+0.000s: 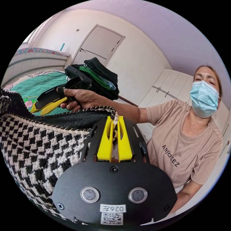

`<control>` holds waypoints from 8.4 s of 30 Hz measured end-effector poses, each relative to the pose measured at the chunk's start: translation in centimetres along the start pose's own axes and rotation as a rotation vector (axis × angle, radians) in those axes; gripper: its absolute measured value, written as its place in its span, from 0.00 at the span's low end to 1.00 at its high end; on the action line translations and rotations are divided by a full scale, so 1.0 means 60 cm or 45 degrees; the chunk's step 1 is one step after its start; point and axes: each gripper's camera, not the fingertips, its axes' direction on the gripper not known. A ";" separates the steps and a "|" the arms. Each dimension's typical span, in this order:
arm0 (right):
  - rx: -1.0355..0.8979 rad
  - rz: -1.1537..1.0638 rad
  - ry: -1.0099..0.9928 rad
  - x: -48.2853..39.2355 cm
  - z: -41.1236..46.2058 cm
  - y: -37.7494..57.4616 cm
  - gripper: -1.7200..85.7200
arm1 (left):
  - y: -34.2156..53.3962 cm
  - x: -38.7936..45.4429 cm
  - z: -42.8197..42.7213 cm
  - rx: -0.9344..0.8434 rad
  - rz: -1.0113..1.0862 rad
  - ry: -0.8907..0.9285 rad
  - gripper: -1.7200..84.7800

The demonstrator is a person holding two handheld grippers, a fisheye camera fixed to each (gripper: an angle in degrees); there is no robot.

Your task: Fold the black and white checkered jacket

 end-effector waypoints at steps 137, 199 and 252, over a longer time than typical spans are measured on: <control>-0.872 -1.477 -0.138 0.035 0.345 0.308 0.01 | 0.588 -0.542 0.079 0.212 -0.918 -0.791 0.13; 0.860 -0.861 0.269 -0.393 0.004 0.515 0.01 | 0.527 -0.523 -0.030 0.906 -0.458 -0.591 0.04; 0.165 -0.497 0.684 -0.137 -0.043 0.276 0.07 | 0.686 -0.848 0.179 0.522 -0.866 -0.494 0.08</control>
